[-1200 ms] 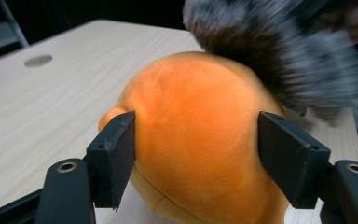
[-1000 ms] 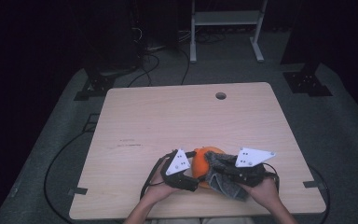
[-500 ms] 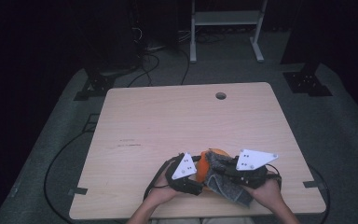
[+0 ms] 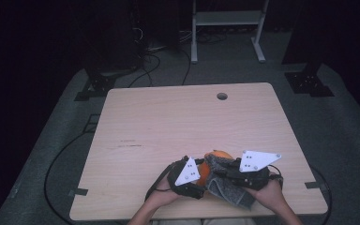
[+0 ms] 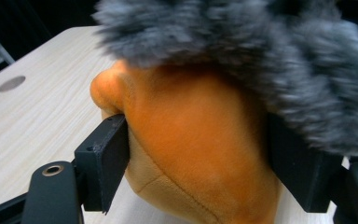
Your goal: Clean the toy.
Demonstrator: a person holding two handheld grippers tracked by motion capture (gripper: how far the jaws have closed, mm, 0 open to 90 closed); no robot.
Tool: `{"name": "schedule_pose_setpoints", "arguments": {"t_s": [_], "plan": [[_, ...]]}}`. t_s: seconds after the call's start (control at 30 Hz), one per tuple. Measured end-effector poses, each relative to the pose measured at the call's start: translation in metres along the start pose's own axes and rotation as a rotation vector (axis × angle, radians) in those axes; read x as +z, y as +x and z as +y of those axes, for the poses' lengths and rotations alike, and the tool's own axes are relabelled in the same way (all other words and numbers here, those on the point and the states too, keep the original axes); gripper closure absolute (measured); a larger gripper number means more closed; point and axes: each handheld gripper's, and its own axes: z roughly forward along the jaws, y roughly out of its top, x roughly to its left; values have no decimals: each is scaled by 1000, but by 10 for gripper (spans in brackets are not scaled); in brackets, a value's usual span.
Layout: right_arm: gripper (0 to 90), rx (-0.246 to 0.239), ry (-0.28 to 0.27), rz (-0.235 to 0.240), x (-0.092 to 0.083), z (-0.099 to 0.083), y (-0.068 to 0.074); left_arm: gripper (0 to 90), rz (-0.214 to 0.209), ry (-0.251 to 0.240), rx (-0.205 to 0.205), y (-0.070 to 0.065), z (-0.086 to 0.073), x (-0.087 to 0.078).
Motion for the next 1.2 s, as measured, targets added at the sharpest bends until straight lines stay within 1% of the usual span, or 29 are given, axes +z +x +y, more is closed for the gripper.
{"name": "schedule_pose_setpoints", "arguments": {"t_s": [0.07,0.1,0.13,0.17,0.2,0.23,0.27,0.3,0.33,0.37,0.4,0.43,0.47,0.5,0.53,0.6,0.7,0.73,0.77,0.83,0.9,0.93,0.97,1.0,1.03,1.07,1.13,1.17,1.2], "plan": [[770,42,-9,-14,-5,-5,-9,249,-10,-9,-16,1,-2,0],[770,72,-20,-39,-9,-10,-16,249,-13,-15,-25,2,-3,0],[770,86,-18,-53,-11,-13,-19,248,-20,-18,-37,3,-4,-1],[770,98,-7,-71,-13,-16,-22,242,-28,-20,-53,5,-4,-1],[771,104,0,-82,-15,-19,-25,220,-39,-23,-83,8,-5,-1],[771,118,-3,-82,-15,-22,-25,194,-50,-21,-106,11,-5,-1],[771,117,-6,-83,-14,-23,-24,173,-63,-11,-134,13,-5,-1],[771,111,-4,-82,-13,-23,-22,138,-69,-8,-174,16,-4,1],[771,96,-4,-75,-10,-22,-18,104,-78,-10,-197,17,-4,1],[771,92,-5,-62,-9,-21,-16,94,-90,-10,-219,18,-4,2],[771,83,-3,-44,-5,-19,-12,93,-94,-6,-226,19,-5,2],[771,65,1,-33,-2,-17,-8,102,-94,1,-224,19,-5,1],[771,49,6,-34,0,-16,-5,136,-87,2,-208,19,-7,0],[771,44,10,-32,0,-16,-4,178,-84,-7,-204,19,-9,-2],[770,51,7,-24,-1,-16,-6,209,-84,-14,-202,19,-10,-3],[770,82,-4,-13,-4,-19,-14,232,-79,-9,-189,19,-10,-4],[770,117,11,-61,-10,-26,-25,241,-82,-8,-182,19,-11,-4],[770,126,19,-79,-11,-28,-27,243,-83,-10,-172,18,-11,-4],[771,134,21,-84,-13,-29,-30,247,-82,-14,-164,17,-10,-3],[770,123,6,-72,-13,-25,-27,251,-82,-17,-134,15,-8,-2],[770,110,-24,-34,-11,-17,-22,254,-84,-17,-96,11,-6,-1],[770,93,-33,-18,-9,-12,-19,255,-81,-7,-66,9,-5,-2],[770,72,-25,-5,-5,-8,-15,257,-77,5,-46,8,-4,-2],[770,60,-18,3,-2,-6,-14,257,-76,12,-39,8,-4,-3],[770,62,-16,7,-2,-7,-15,257,-76,10,-46,8,-5,-4],[770,76,-20,10,-2,-10,-18,258,-78,5,-58,9,-7,-5],[770,107,-6,-30,-5,-19,-27,258,-81,1,-78,12,-10,-5],[770,131,11,-62,-8,-26,-33,256,-81,4,-85,13,-11,-5],[770,150,16,-67,-9,-31,-36,252,-77,6,-90,14,-12,-4]]}}
